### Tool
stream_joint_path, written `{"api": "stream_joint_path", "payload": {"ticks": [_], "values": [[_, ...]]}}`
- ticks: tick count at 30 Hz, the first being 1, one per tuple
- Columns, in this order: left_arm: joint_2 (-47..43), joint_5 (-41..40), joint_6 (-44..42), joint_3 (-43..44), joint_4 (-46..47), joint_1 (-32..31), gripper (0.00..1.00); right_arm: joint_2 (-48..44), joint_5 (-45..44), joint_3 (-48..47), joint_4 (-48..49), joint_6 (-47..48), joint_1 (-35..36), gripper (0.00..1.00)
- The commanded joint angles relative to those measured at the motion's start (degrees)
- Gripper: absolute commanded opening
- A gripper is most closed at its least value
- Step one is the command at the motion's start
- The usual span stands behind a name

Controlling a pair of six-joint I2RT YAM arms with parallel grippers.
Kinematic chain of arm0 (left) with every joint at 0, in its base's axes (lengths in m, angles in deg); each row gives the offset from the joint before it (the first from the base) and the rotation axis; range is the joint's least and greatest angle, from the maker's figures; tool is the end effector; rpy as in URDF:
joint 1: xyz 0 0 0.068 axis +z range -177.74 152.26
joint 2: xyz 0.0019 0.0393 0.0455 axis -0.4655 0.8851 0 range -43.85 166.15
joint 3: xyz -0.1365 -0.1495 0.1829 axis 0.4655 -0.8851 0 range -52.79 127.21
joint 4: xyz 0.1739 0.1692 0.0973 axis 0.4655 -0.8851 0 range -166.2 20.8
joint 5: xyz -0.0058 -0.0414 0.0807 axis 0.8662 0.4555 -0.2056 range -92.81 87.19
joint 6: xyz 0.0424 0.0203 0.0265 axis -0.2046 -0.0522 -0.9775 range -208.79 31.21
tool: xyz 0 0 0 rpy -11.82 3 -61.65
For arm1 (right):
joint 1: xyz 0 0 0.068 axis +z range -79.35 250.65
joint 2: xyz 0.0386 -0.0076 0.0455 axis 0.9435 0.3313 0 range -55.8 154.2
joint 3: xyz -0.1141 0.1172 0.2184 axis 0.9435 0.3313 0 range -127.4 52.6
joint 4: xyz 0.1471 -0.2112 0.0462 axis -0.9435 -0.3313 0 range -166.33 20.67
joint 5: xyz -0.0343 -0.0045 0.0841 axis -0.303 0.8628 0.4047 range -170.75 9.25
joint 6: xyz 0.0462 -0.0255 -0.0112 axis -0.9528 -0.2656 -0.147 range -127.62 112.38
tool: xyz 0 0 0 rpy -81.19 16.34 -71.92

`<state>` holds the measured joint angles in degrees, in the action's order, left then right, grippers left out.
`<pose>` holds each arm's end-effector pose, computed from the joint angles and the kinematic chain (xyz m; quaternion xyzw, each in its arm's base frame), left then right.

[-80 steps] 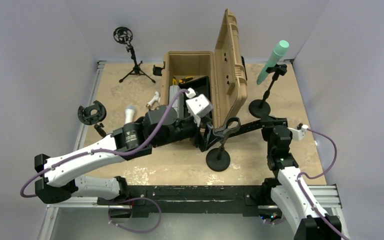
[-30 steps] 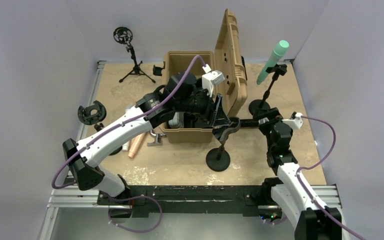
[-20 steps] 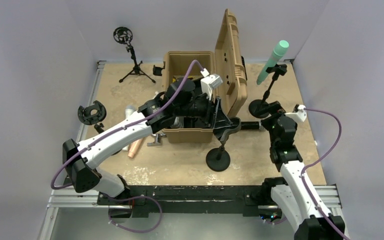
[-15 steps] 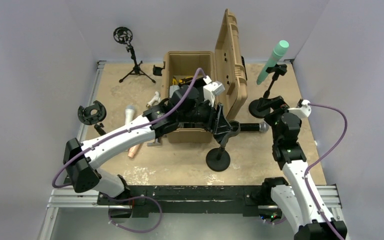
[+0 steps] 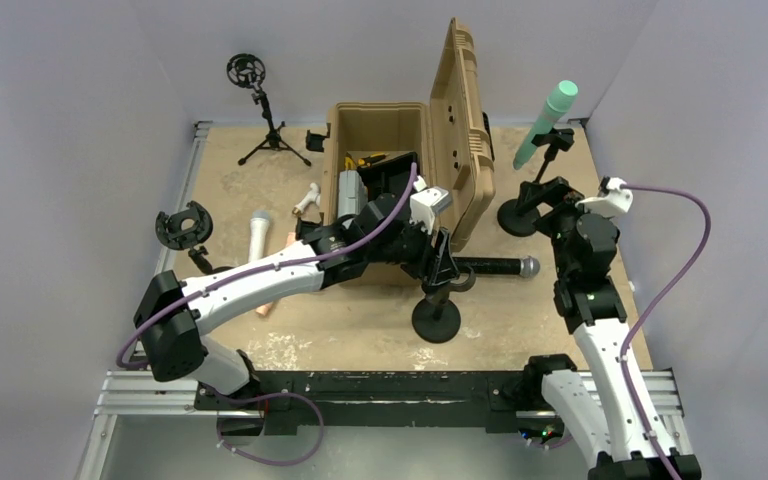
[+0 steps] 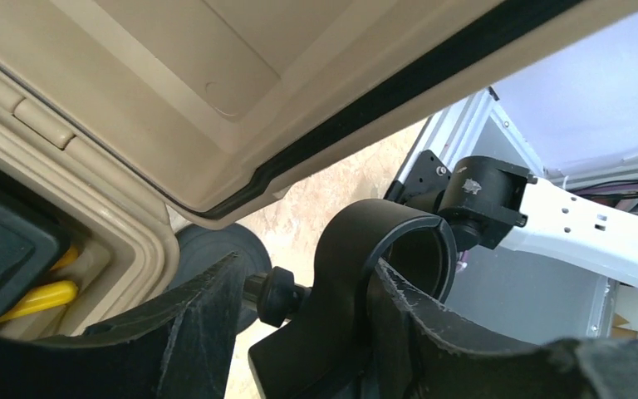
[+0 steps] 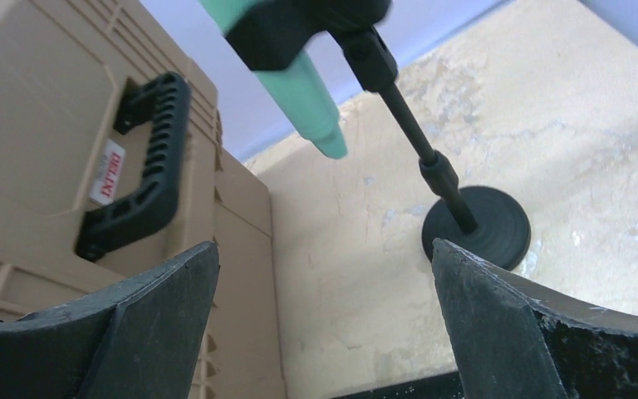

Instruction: Remove the microphone from the stand

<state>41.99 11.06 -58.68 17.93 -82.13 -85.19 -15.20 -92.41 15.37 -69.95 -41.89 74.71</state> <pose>0.1804 -0.2986 0.3197 0.2615 0.8123 -0.4282 0.2972 0.1763 0.0054 0.3232 0.2565 0.6843 0.1525 0.6653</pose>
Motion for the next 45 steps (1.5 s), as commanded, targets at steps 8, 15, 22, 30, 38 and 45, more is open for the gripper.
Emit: {"api": "stream_joint_path", "payload": {"ticks": [8,15,22,30,38,45], "values": [[-4.0,0.3,-7.4,13.3,-16.8,0.0,0.69,-2.0,0.8,-14.7,-6.1,10.0,-0.2,0.99],[-9.4,1.1,-11.5,22.9,-24.1,0.8,0.83,4.5,-1.5,-23.1,-8.0,13.7,-0.2,0.97],[-16.5,-5.0,-18.5,19.5,-26.6,0.8,0.84,9.0,-0.4,-28.5,-4.9,14.2,-0.2,0.95],[-21.9,-10.0,-20.9,12.9,-23.3,-0.1,0.84,20.5,-3.9,-36.4,-3.1,14.1,-0.2,0.95],[-23.5,-12.6,-22.5,11.3,-22.0,-1.2,0.84,23.6,-3.3,-37.8,0.4,12.4,-0.2,0.95],[-24.2,-13.0,-22.7,9.0,-19.5,-1.3,0.84,26.4,-7.1,-38.2,5.3,13.6,-0.2,0.94]]}}
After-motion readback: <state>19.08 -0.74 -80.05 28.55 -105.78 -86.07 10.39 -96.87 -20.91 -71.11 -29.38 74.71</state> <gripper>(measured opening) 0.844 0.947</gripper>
